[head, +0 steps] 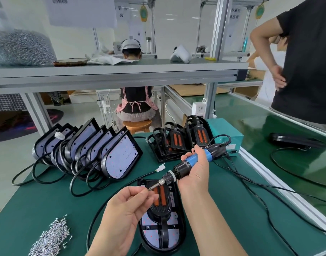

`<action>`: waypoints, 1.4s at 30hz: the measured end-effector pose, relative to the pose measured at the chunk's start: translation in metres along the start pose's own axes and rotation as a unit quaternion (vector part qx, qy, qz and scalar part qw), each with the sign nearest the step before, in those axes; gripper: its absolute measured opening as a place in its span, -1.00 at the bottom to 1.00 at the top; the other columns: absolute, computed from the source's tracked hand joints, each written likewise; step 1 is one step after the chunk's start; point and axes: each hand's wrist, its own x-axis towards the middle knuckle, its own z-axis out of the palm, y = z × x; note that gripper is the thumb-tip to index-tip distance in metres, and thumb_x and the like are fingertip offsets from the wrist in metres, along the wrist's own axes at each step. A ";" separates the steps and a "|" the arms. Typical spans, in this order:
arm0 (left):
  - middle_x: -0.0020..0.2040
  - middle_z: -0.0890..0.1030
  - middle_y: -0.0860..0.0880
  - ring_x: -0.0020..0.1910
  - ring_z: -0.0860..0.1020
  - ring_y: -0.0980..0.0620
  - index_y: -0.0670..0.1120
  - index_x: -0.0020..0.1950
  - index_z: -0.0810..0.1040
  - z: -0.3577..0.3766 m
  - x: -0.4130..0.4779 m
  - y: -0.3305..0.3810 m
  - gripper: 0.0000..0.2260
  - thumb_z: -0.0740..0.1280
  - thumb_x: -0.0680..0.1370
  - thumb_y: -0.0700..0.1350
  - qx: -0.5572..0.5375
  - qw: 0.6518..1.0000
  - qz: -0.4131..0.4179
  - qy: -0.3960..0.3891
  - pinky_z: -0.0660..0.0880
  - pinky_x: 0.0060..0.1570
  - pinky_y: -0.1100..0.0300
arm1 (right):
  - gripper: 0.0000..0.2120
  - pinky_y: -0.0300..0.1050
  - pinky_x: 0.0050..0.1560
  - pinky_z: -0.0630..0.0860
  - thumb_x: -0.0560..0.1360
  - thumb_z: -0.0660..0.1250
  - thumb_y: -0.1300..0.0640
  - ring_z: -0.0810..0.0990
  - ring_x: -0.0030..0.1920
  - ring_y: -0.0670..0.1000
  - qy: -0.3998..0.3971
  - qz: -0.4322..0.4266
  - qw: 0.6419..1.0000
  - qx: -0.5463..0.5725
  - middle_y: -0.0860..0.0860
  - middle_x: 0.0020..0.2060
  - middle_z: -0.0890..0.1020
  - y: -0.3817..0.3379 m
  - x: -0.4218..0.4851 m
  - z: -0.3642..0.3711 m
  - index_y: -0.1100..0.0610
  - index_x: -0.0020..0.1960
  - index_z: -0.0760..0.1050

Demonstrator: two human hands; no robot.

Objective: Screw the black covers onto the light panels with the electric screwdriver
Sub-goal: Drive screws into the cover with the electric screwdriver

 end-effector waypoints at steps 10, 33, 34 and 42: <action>-0.27 0.69 -0.27 -0.26 0.71 -0.18 -0.36 -0.10 0.53 0.004 0.007 -0.016 -0.95 0.32 0.53 -0.47 0.131 0.983 0.111 0.073 0.60 -0.34 0.30 | -0.82 -0.23 -0.50 0.50 0.53 0.45 0.16 0.54 -0.50 -0.05 0.026 -0.002 0.999 -0.035 -0.04 -0.46 0.53 0.006 0.004 0.001 0.12 0.05 0.46; -0.32 0.71 0.04 -0.33 0.70 0.09 -0.06 -0.19 0.59 0.012 0.015 -0.027 -0.76 0.39 0.50 -0.40 0.313 0.877 0.335 0.143 0.57 -0.23 0.38 | -0.85 -0.22 -0.53 0.51 0.55 0.42 0.18 0.56 -0.54 -0.06 0.069 0.062 0.996 -0.014 0.01 -0.32 0.53 0.011 0.008 0.005 0.12 -0.06 0.44; -0.32 0.71 -0.01 -0.34 0.70 0.04 -0.11 -0.19 0.59 0.011 0.016 -0.026 -0.79 0.39 0.50 -0.41 0.286 0.895 0.312 0.142 0.58 -0.26 0.35 | -0.85 -0.22 -0.54 0.51 0.55 0.41 0.18 0.55 -0.54 -0.06 0.070 0.069 0.995 -0.012 0.00 -0.34 0.53 0.011 0.008 0.004 0.12 -0.07 0.43; -0.37 0.67 -0.19 -0.39 0.68 -0.13 -0.31 -0.19 0.57 0.015 0.016 -0.014 -0.88 0.37 0.49 -0.47 0.207 0.950 0.223 0.071 0.58 -0.41 0.30 | -0.83 -0.24 -0.54 0.50 0.55 0.43 0.16 0.56 -0.56 -0.07 0.054 0.069 0.996 0.000 -0.05 -0.53 0.56 0.008 0.005 0.007 0.13 -0.12 0.44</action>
